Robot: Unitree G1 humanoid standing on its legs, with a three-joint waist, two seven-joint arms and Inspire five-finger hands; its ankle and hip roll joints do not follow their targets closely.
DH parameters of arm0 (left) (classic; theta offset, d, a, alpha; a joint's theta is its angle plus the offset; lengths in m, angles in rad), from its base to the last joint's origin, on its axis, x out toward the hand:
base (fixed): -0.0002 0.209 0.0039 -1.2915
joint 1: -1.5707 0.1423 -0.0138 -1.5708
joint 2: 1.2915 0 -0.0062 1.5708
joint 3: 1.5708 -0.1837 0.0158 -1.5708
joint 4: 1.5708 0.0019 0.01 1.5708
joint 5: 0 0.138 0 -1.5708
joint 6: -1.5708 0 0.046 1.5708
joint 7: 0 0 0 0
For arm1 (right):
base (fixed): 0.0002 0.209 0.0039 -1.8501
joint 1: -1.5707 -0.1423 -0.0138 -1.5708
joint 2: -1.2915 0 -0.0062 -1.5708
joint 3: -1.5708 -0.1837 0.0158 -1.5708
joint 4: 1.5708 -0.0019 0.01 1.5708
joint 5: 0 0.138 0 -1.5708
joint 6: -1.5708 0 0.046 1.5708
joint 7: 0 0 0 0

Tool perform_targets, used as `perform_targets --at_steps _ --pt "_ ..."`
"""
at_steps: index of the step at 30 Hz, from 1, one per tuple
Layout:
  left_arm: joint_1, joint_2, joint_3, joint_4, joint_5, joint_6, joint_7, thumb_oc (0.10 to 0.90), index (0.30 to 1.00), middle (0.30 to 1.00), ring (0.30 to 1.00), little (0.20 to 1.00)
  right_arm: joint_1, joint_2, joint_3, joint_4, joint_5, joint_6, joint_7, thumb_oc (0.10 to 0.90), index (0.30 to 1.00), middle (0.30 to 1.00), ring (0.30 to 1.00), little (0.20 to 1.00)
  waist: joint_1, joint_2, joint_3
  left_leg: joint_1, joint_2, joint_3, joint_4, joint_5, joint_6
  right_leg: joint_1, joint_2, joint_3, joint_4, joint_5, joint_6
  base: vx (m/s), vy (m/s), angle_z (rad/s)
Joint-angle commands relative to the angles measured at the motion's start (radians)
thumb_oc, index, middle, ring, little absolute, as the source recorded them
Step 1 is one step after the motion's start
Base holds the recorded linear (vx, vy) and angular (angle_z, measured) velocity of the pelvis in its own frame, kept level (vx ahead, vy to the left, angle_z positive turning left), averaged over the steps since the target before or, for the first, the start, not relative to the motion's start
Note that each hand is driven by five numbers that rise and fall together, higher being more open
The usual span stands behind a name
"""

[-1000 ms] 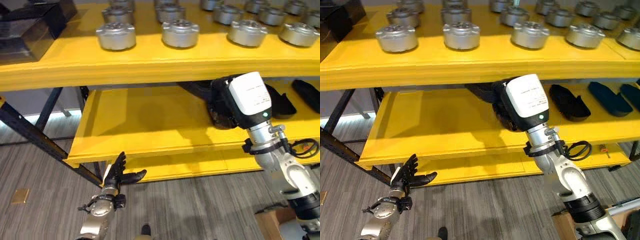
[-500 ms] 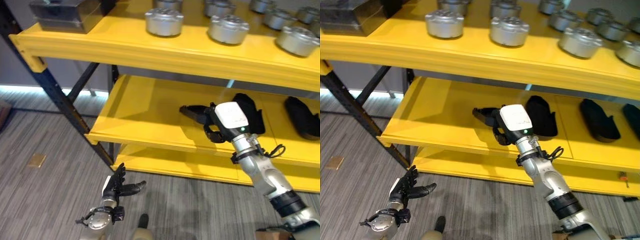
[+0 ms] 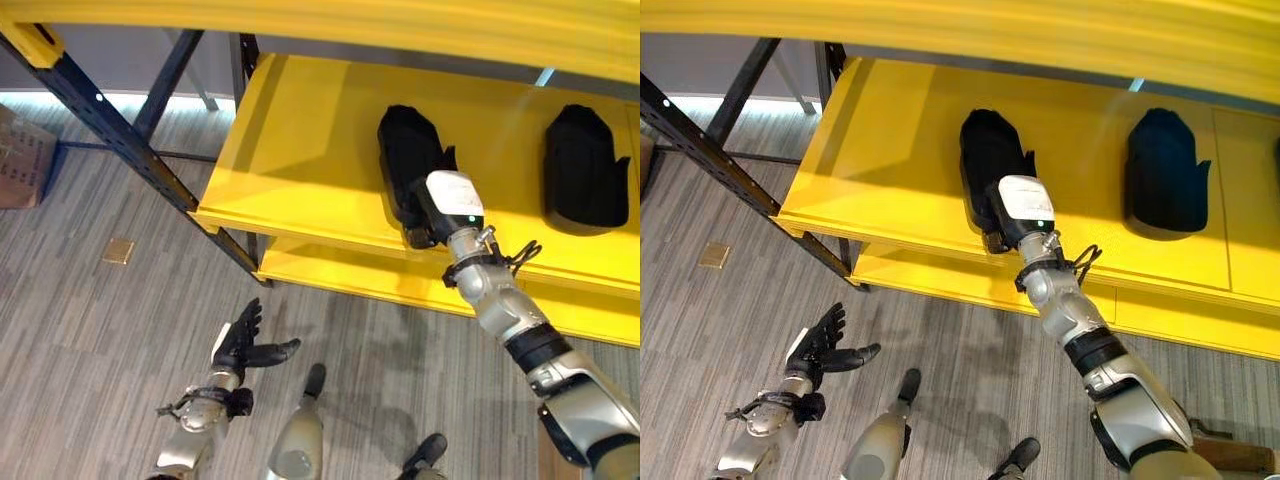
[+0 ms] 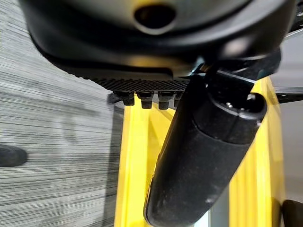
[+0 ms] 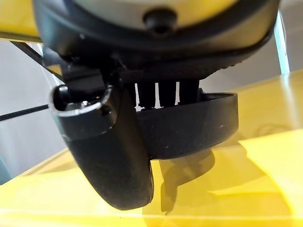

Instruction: Move parts from the plastic box to the shelf.

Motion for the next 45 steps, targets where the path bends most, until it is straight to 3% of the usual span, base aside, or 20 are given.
perform_targets --at_steps 1,16,28,40,45 --pt "-0.032 0.039 -0.024 -0.093 -0.032 -0.1 0.006 0.9 1.0 1.0 1.0 1.0 -0.143 -0.018 0.022 -0.012 0.068 -0.008 -0.067 0.4 0.3 0.3 0.3 0.3 0.008 0.006 -0.04 0.026 -0.004 0.096 -0.024 -0.01 0.052 0.012 -0.034 0.041 0.107 0.052 0.014 -0.02 0.026 -0.05" --pt "-0.053 0.049 -0.043 -0.087 -0.049 -0.096 0.022 0.9 1.0 1.0 1.0 1.0 -0.234 0.016 -0.056 0.053 0.195 0.018 -0.178 0.4 0.3 0.3 0.3 0.3 -0.007 0.037 -0.01 0.002 -0.012 0.103 -0.009 -0.013 0.058 -0.015 -0.053 0.046 0.113 0.055 0.013 -0.01 0.012 0.0" --pt "-0.058 0.072 -0.056 -0.104 -0.062 -0.099 0.024 0.9 1.0 1.0 1.0 1.0 -0.338 0.037 -0.083 0.128 0.275 0.011 -0.255 0.4 0.3 0.3 0.3 0.3 0.011 0.053 0.013 -0.019 -0.018 0.095 -0.002 -0.009 0.064 -0.036 -0.057 0.047 0.121 0.064 0.016 0.0 0.0 0.0" --pt "-0.065 0.08 -0.061 -0.109 -0.062 -0.099 0.028 0.9 1.0 1.0 1.0 1.0 -0.347 0.061 -0.111 0.158 0.297 0.016 -0.298 0.4 0.3 0.3 0.3 0.3 0.025 0.066 0.013 -0.037 -0.027 0.088 0.001 -0.008 0.068 -0.044 -0.066 0.036 0.122 0.072 0.02 0.0 0.003 0.03" --pt "-0.074 0.074 -0.073 -0.112 -0.061 -0.094 0.048 0.9 1.0 1.0 1.0 1.0 -0.323 0.108 -0.154 0.186 0.338 0.014 -0.36 0.4 0.3 0.3 0.3 0.3 0.026 0.08 0.02 -0.041 -0.032 0.087 0.002 -0.01 0.071 -0.051 -0.069 0.04 0.126 0.073 0.02 0.0 0.002 0.01"
